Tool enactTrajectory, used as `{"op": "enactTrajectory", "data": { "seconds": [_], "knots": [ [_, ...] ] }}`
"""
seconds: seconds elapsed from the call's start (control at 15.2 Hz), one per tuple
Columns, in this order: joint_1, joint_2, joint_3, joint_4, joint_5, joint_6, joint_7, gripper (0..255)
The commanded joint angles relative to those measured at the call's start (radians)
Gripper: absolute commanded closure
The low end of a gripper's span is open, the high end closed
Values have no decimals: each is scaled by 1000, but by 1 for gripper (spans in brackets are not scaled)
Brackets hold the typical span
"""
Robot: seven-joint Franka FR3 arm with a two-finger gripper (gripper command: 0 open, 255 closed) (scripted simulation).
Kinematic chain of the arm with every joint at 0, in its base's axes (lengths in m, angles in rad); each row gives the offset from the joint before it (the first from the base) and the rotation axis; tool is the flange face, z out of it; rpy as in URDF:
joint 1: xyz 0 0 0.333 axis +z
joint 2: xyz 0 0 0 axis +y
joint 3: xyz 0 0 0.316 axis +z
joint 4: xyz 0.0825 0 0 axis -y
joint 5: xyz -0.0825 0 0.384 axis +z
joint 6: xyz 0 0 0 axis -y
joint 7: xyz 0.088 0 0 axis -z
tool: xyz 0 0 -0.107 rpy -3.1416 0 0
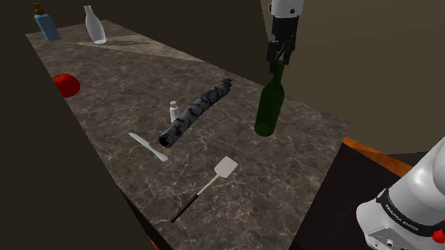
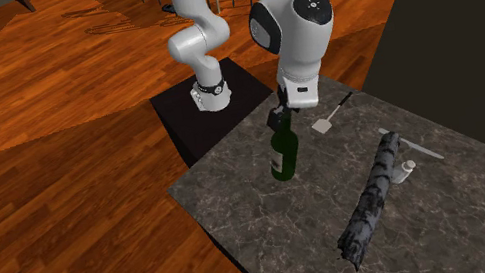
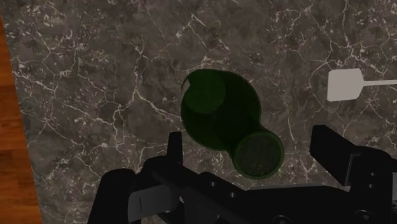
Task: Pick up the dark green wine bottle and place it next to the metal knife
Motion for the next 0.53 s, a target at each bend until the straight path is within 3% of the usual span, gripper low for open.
{"op": "enactTrajectory", "data": {
  "seconds": [0.0, 0.26, 0.33, 0.46],
  "knots": [
    [0, -1, 0, -3, 0, 2, 0, 0],
    [0, -1, 0, -3, 0, 2, 0, 0],
    [0, -1, 0, -3, 0, 2, 0, 255],
    [0, -1, 0, -3, 0, 2, 0, 255]
  ]
}}
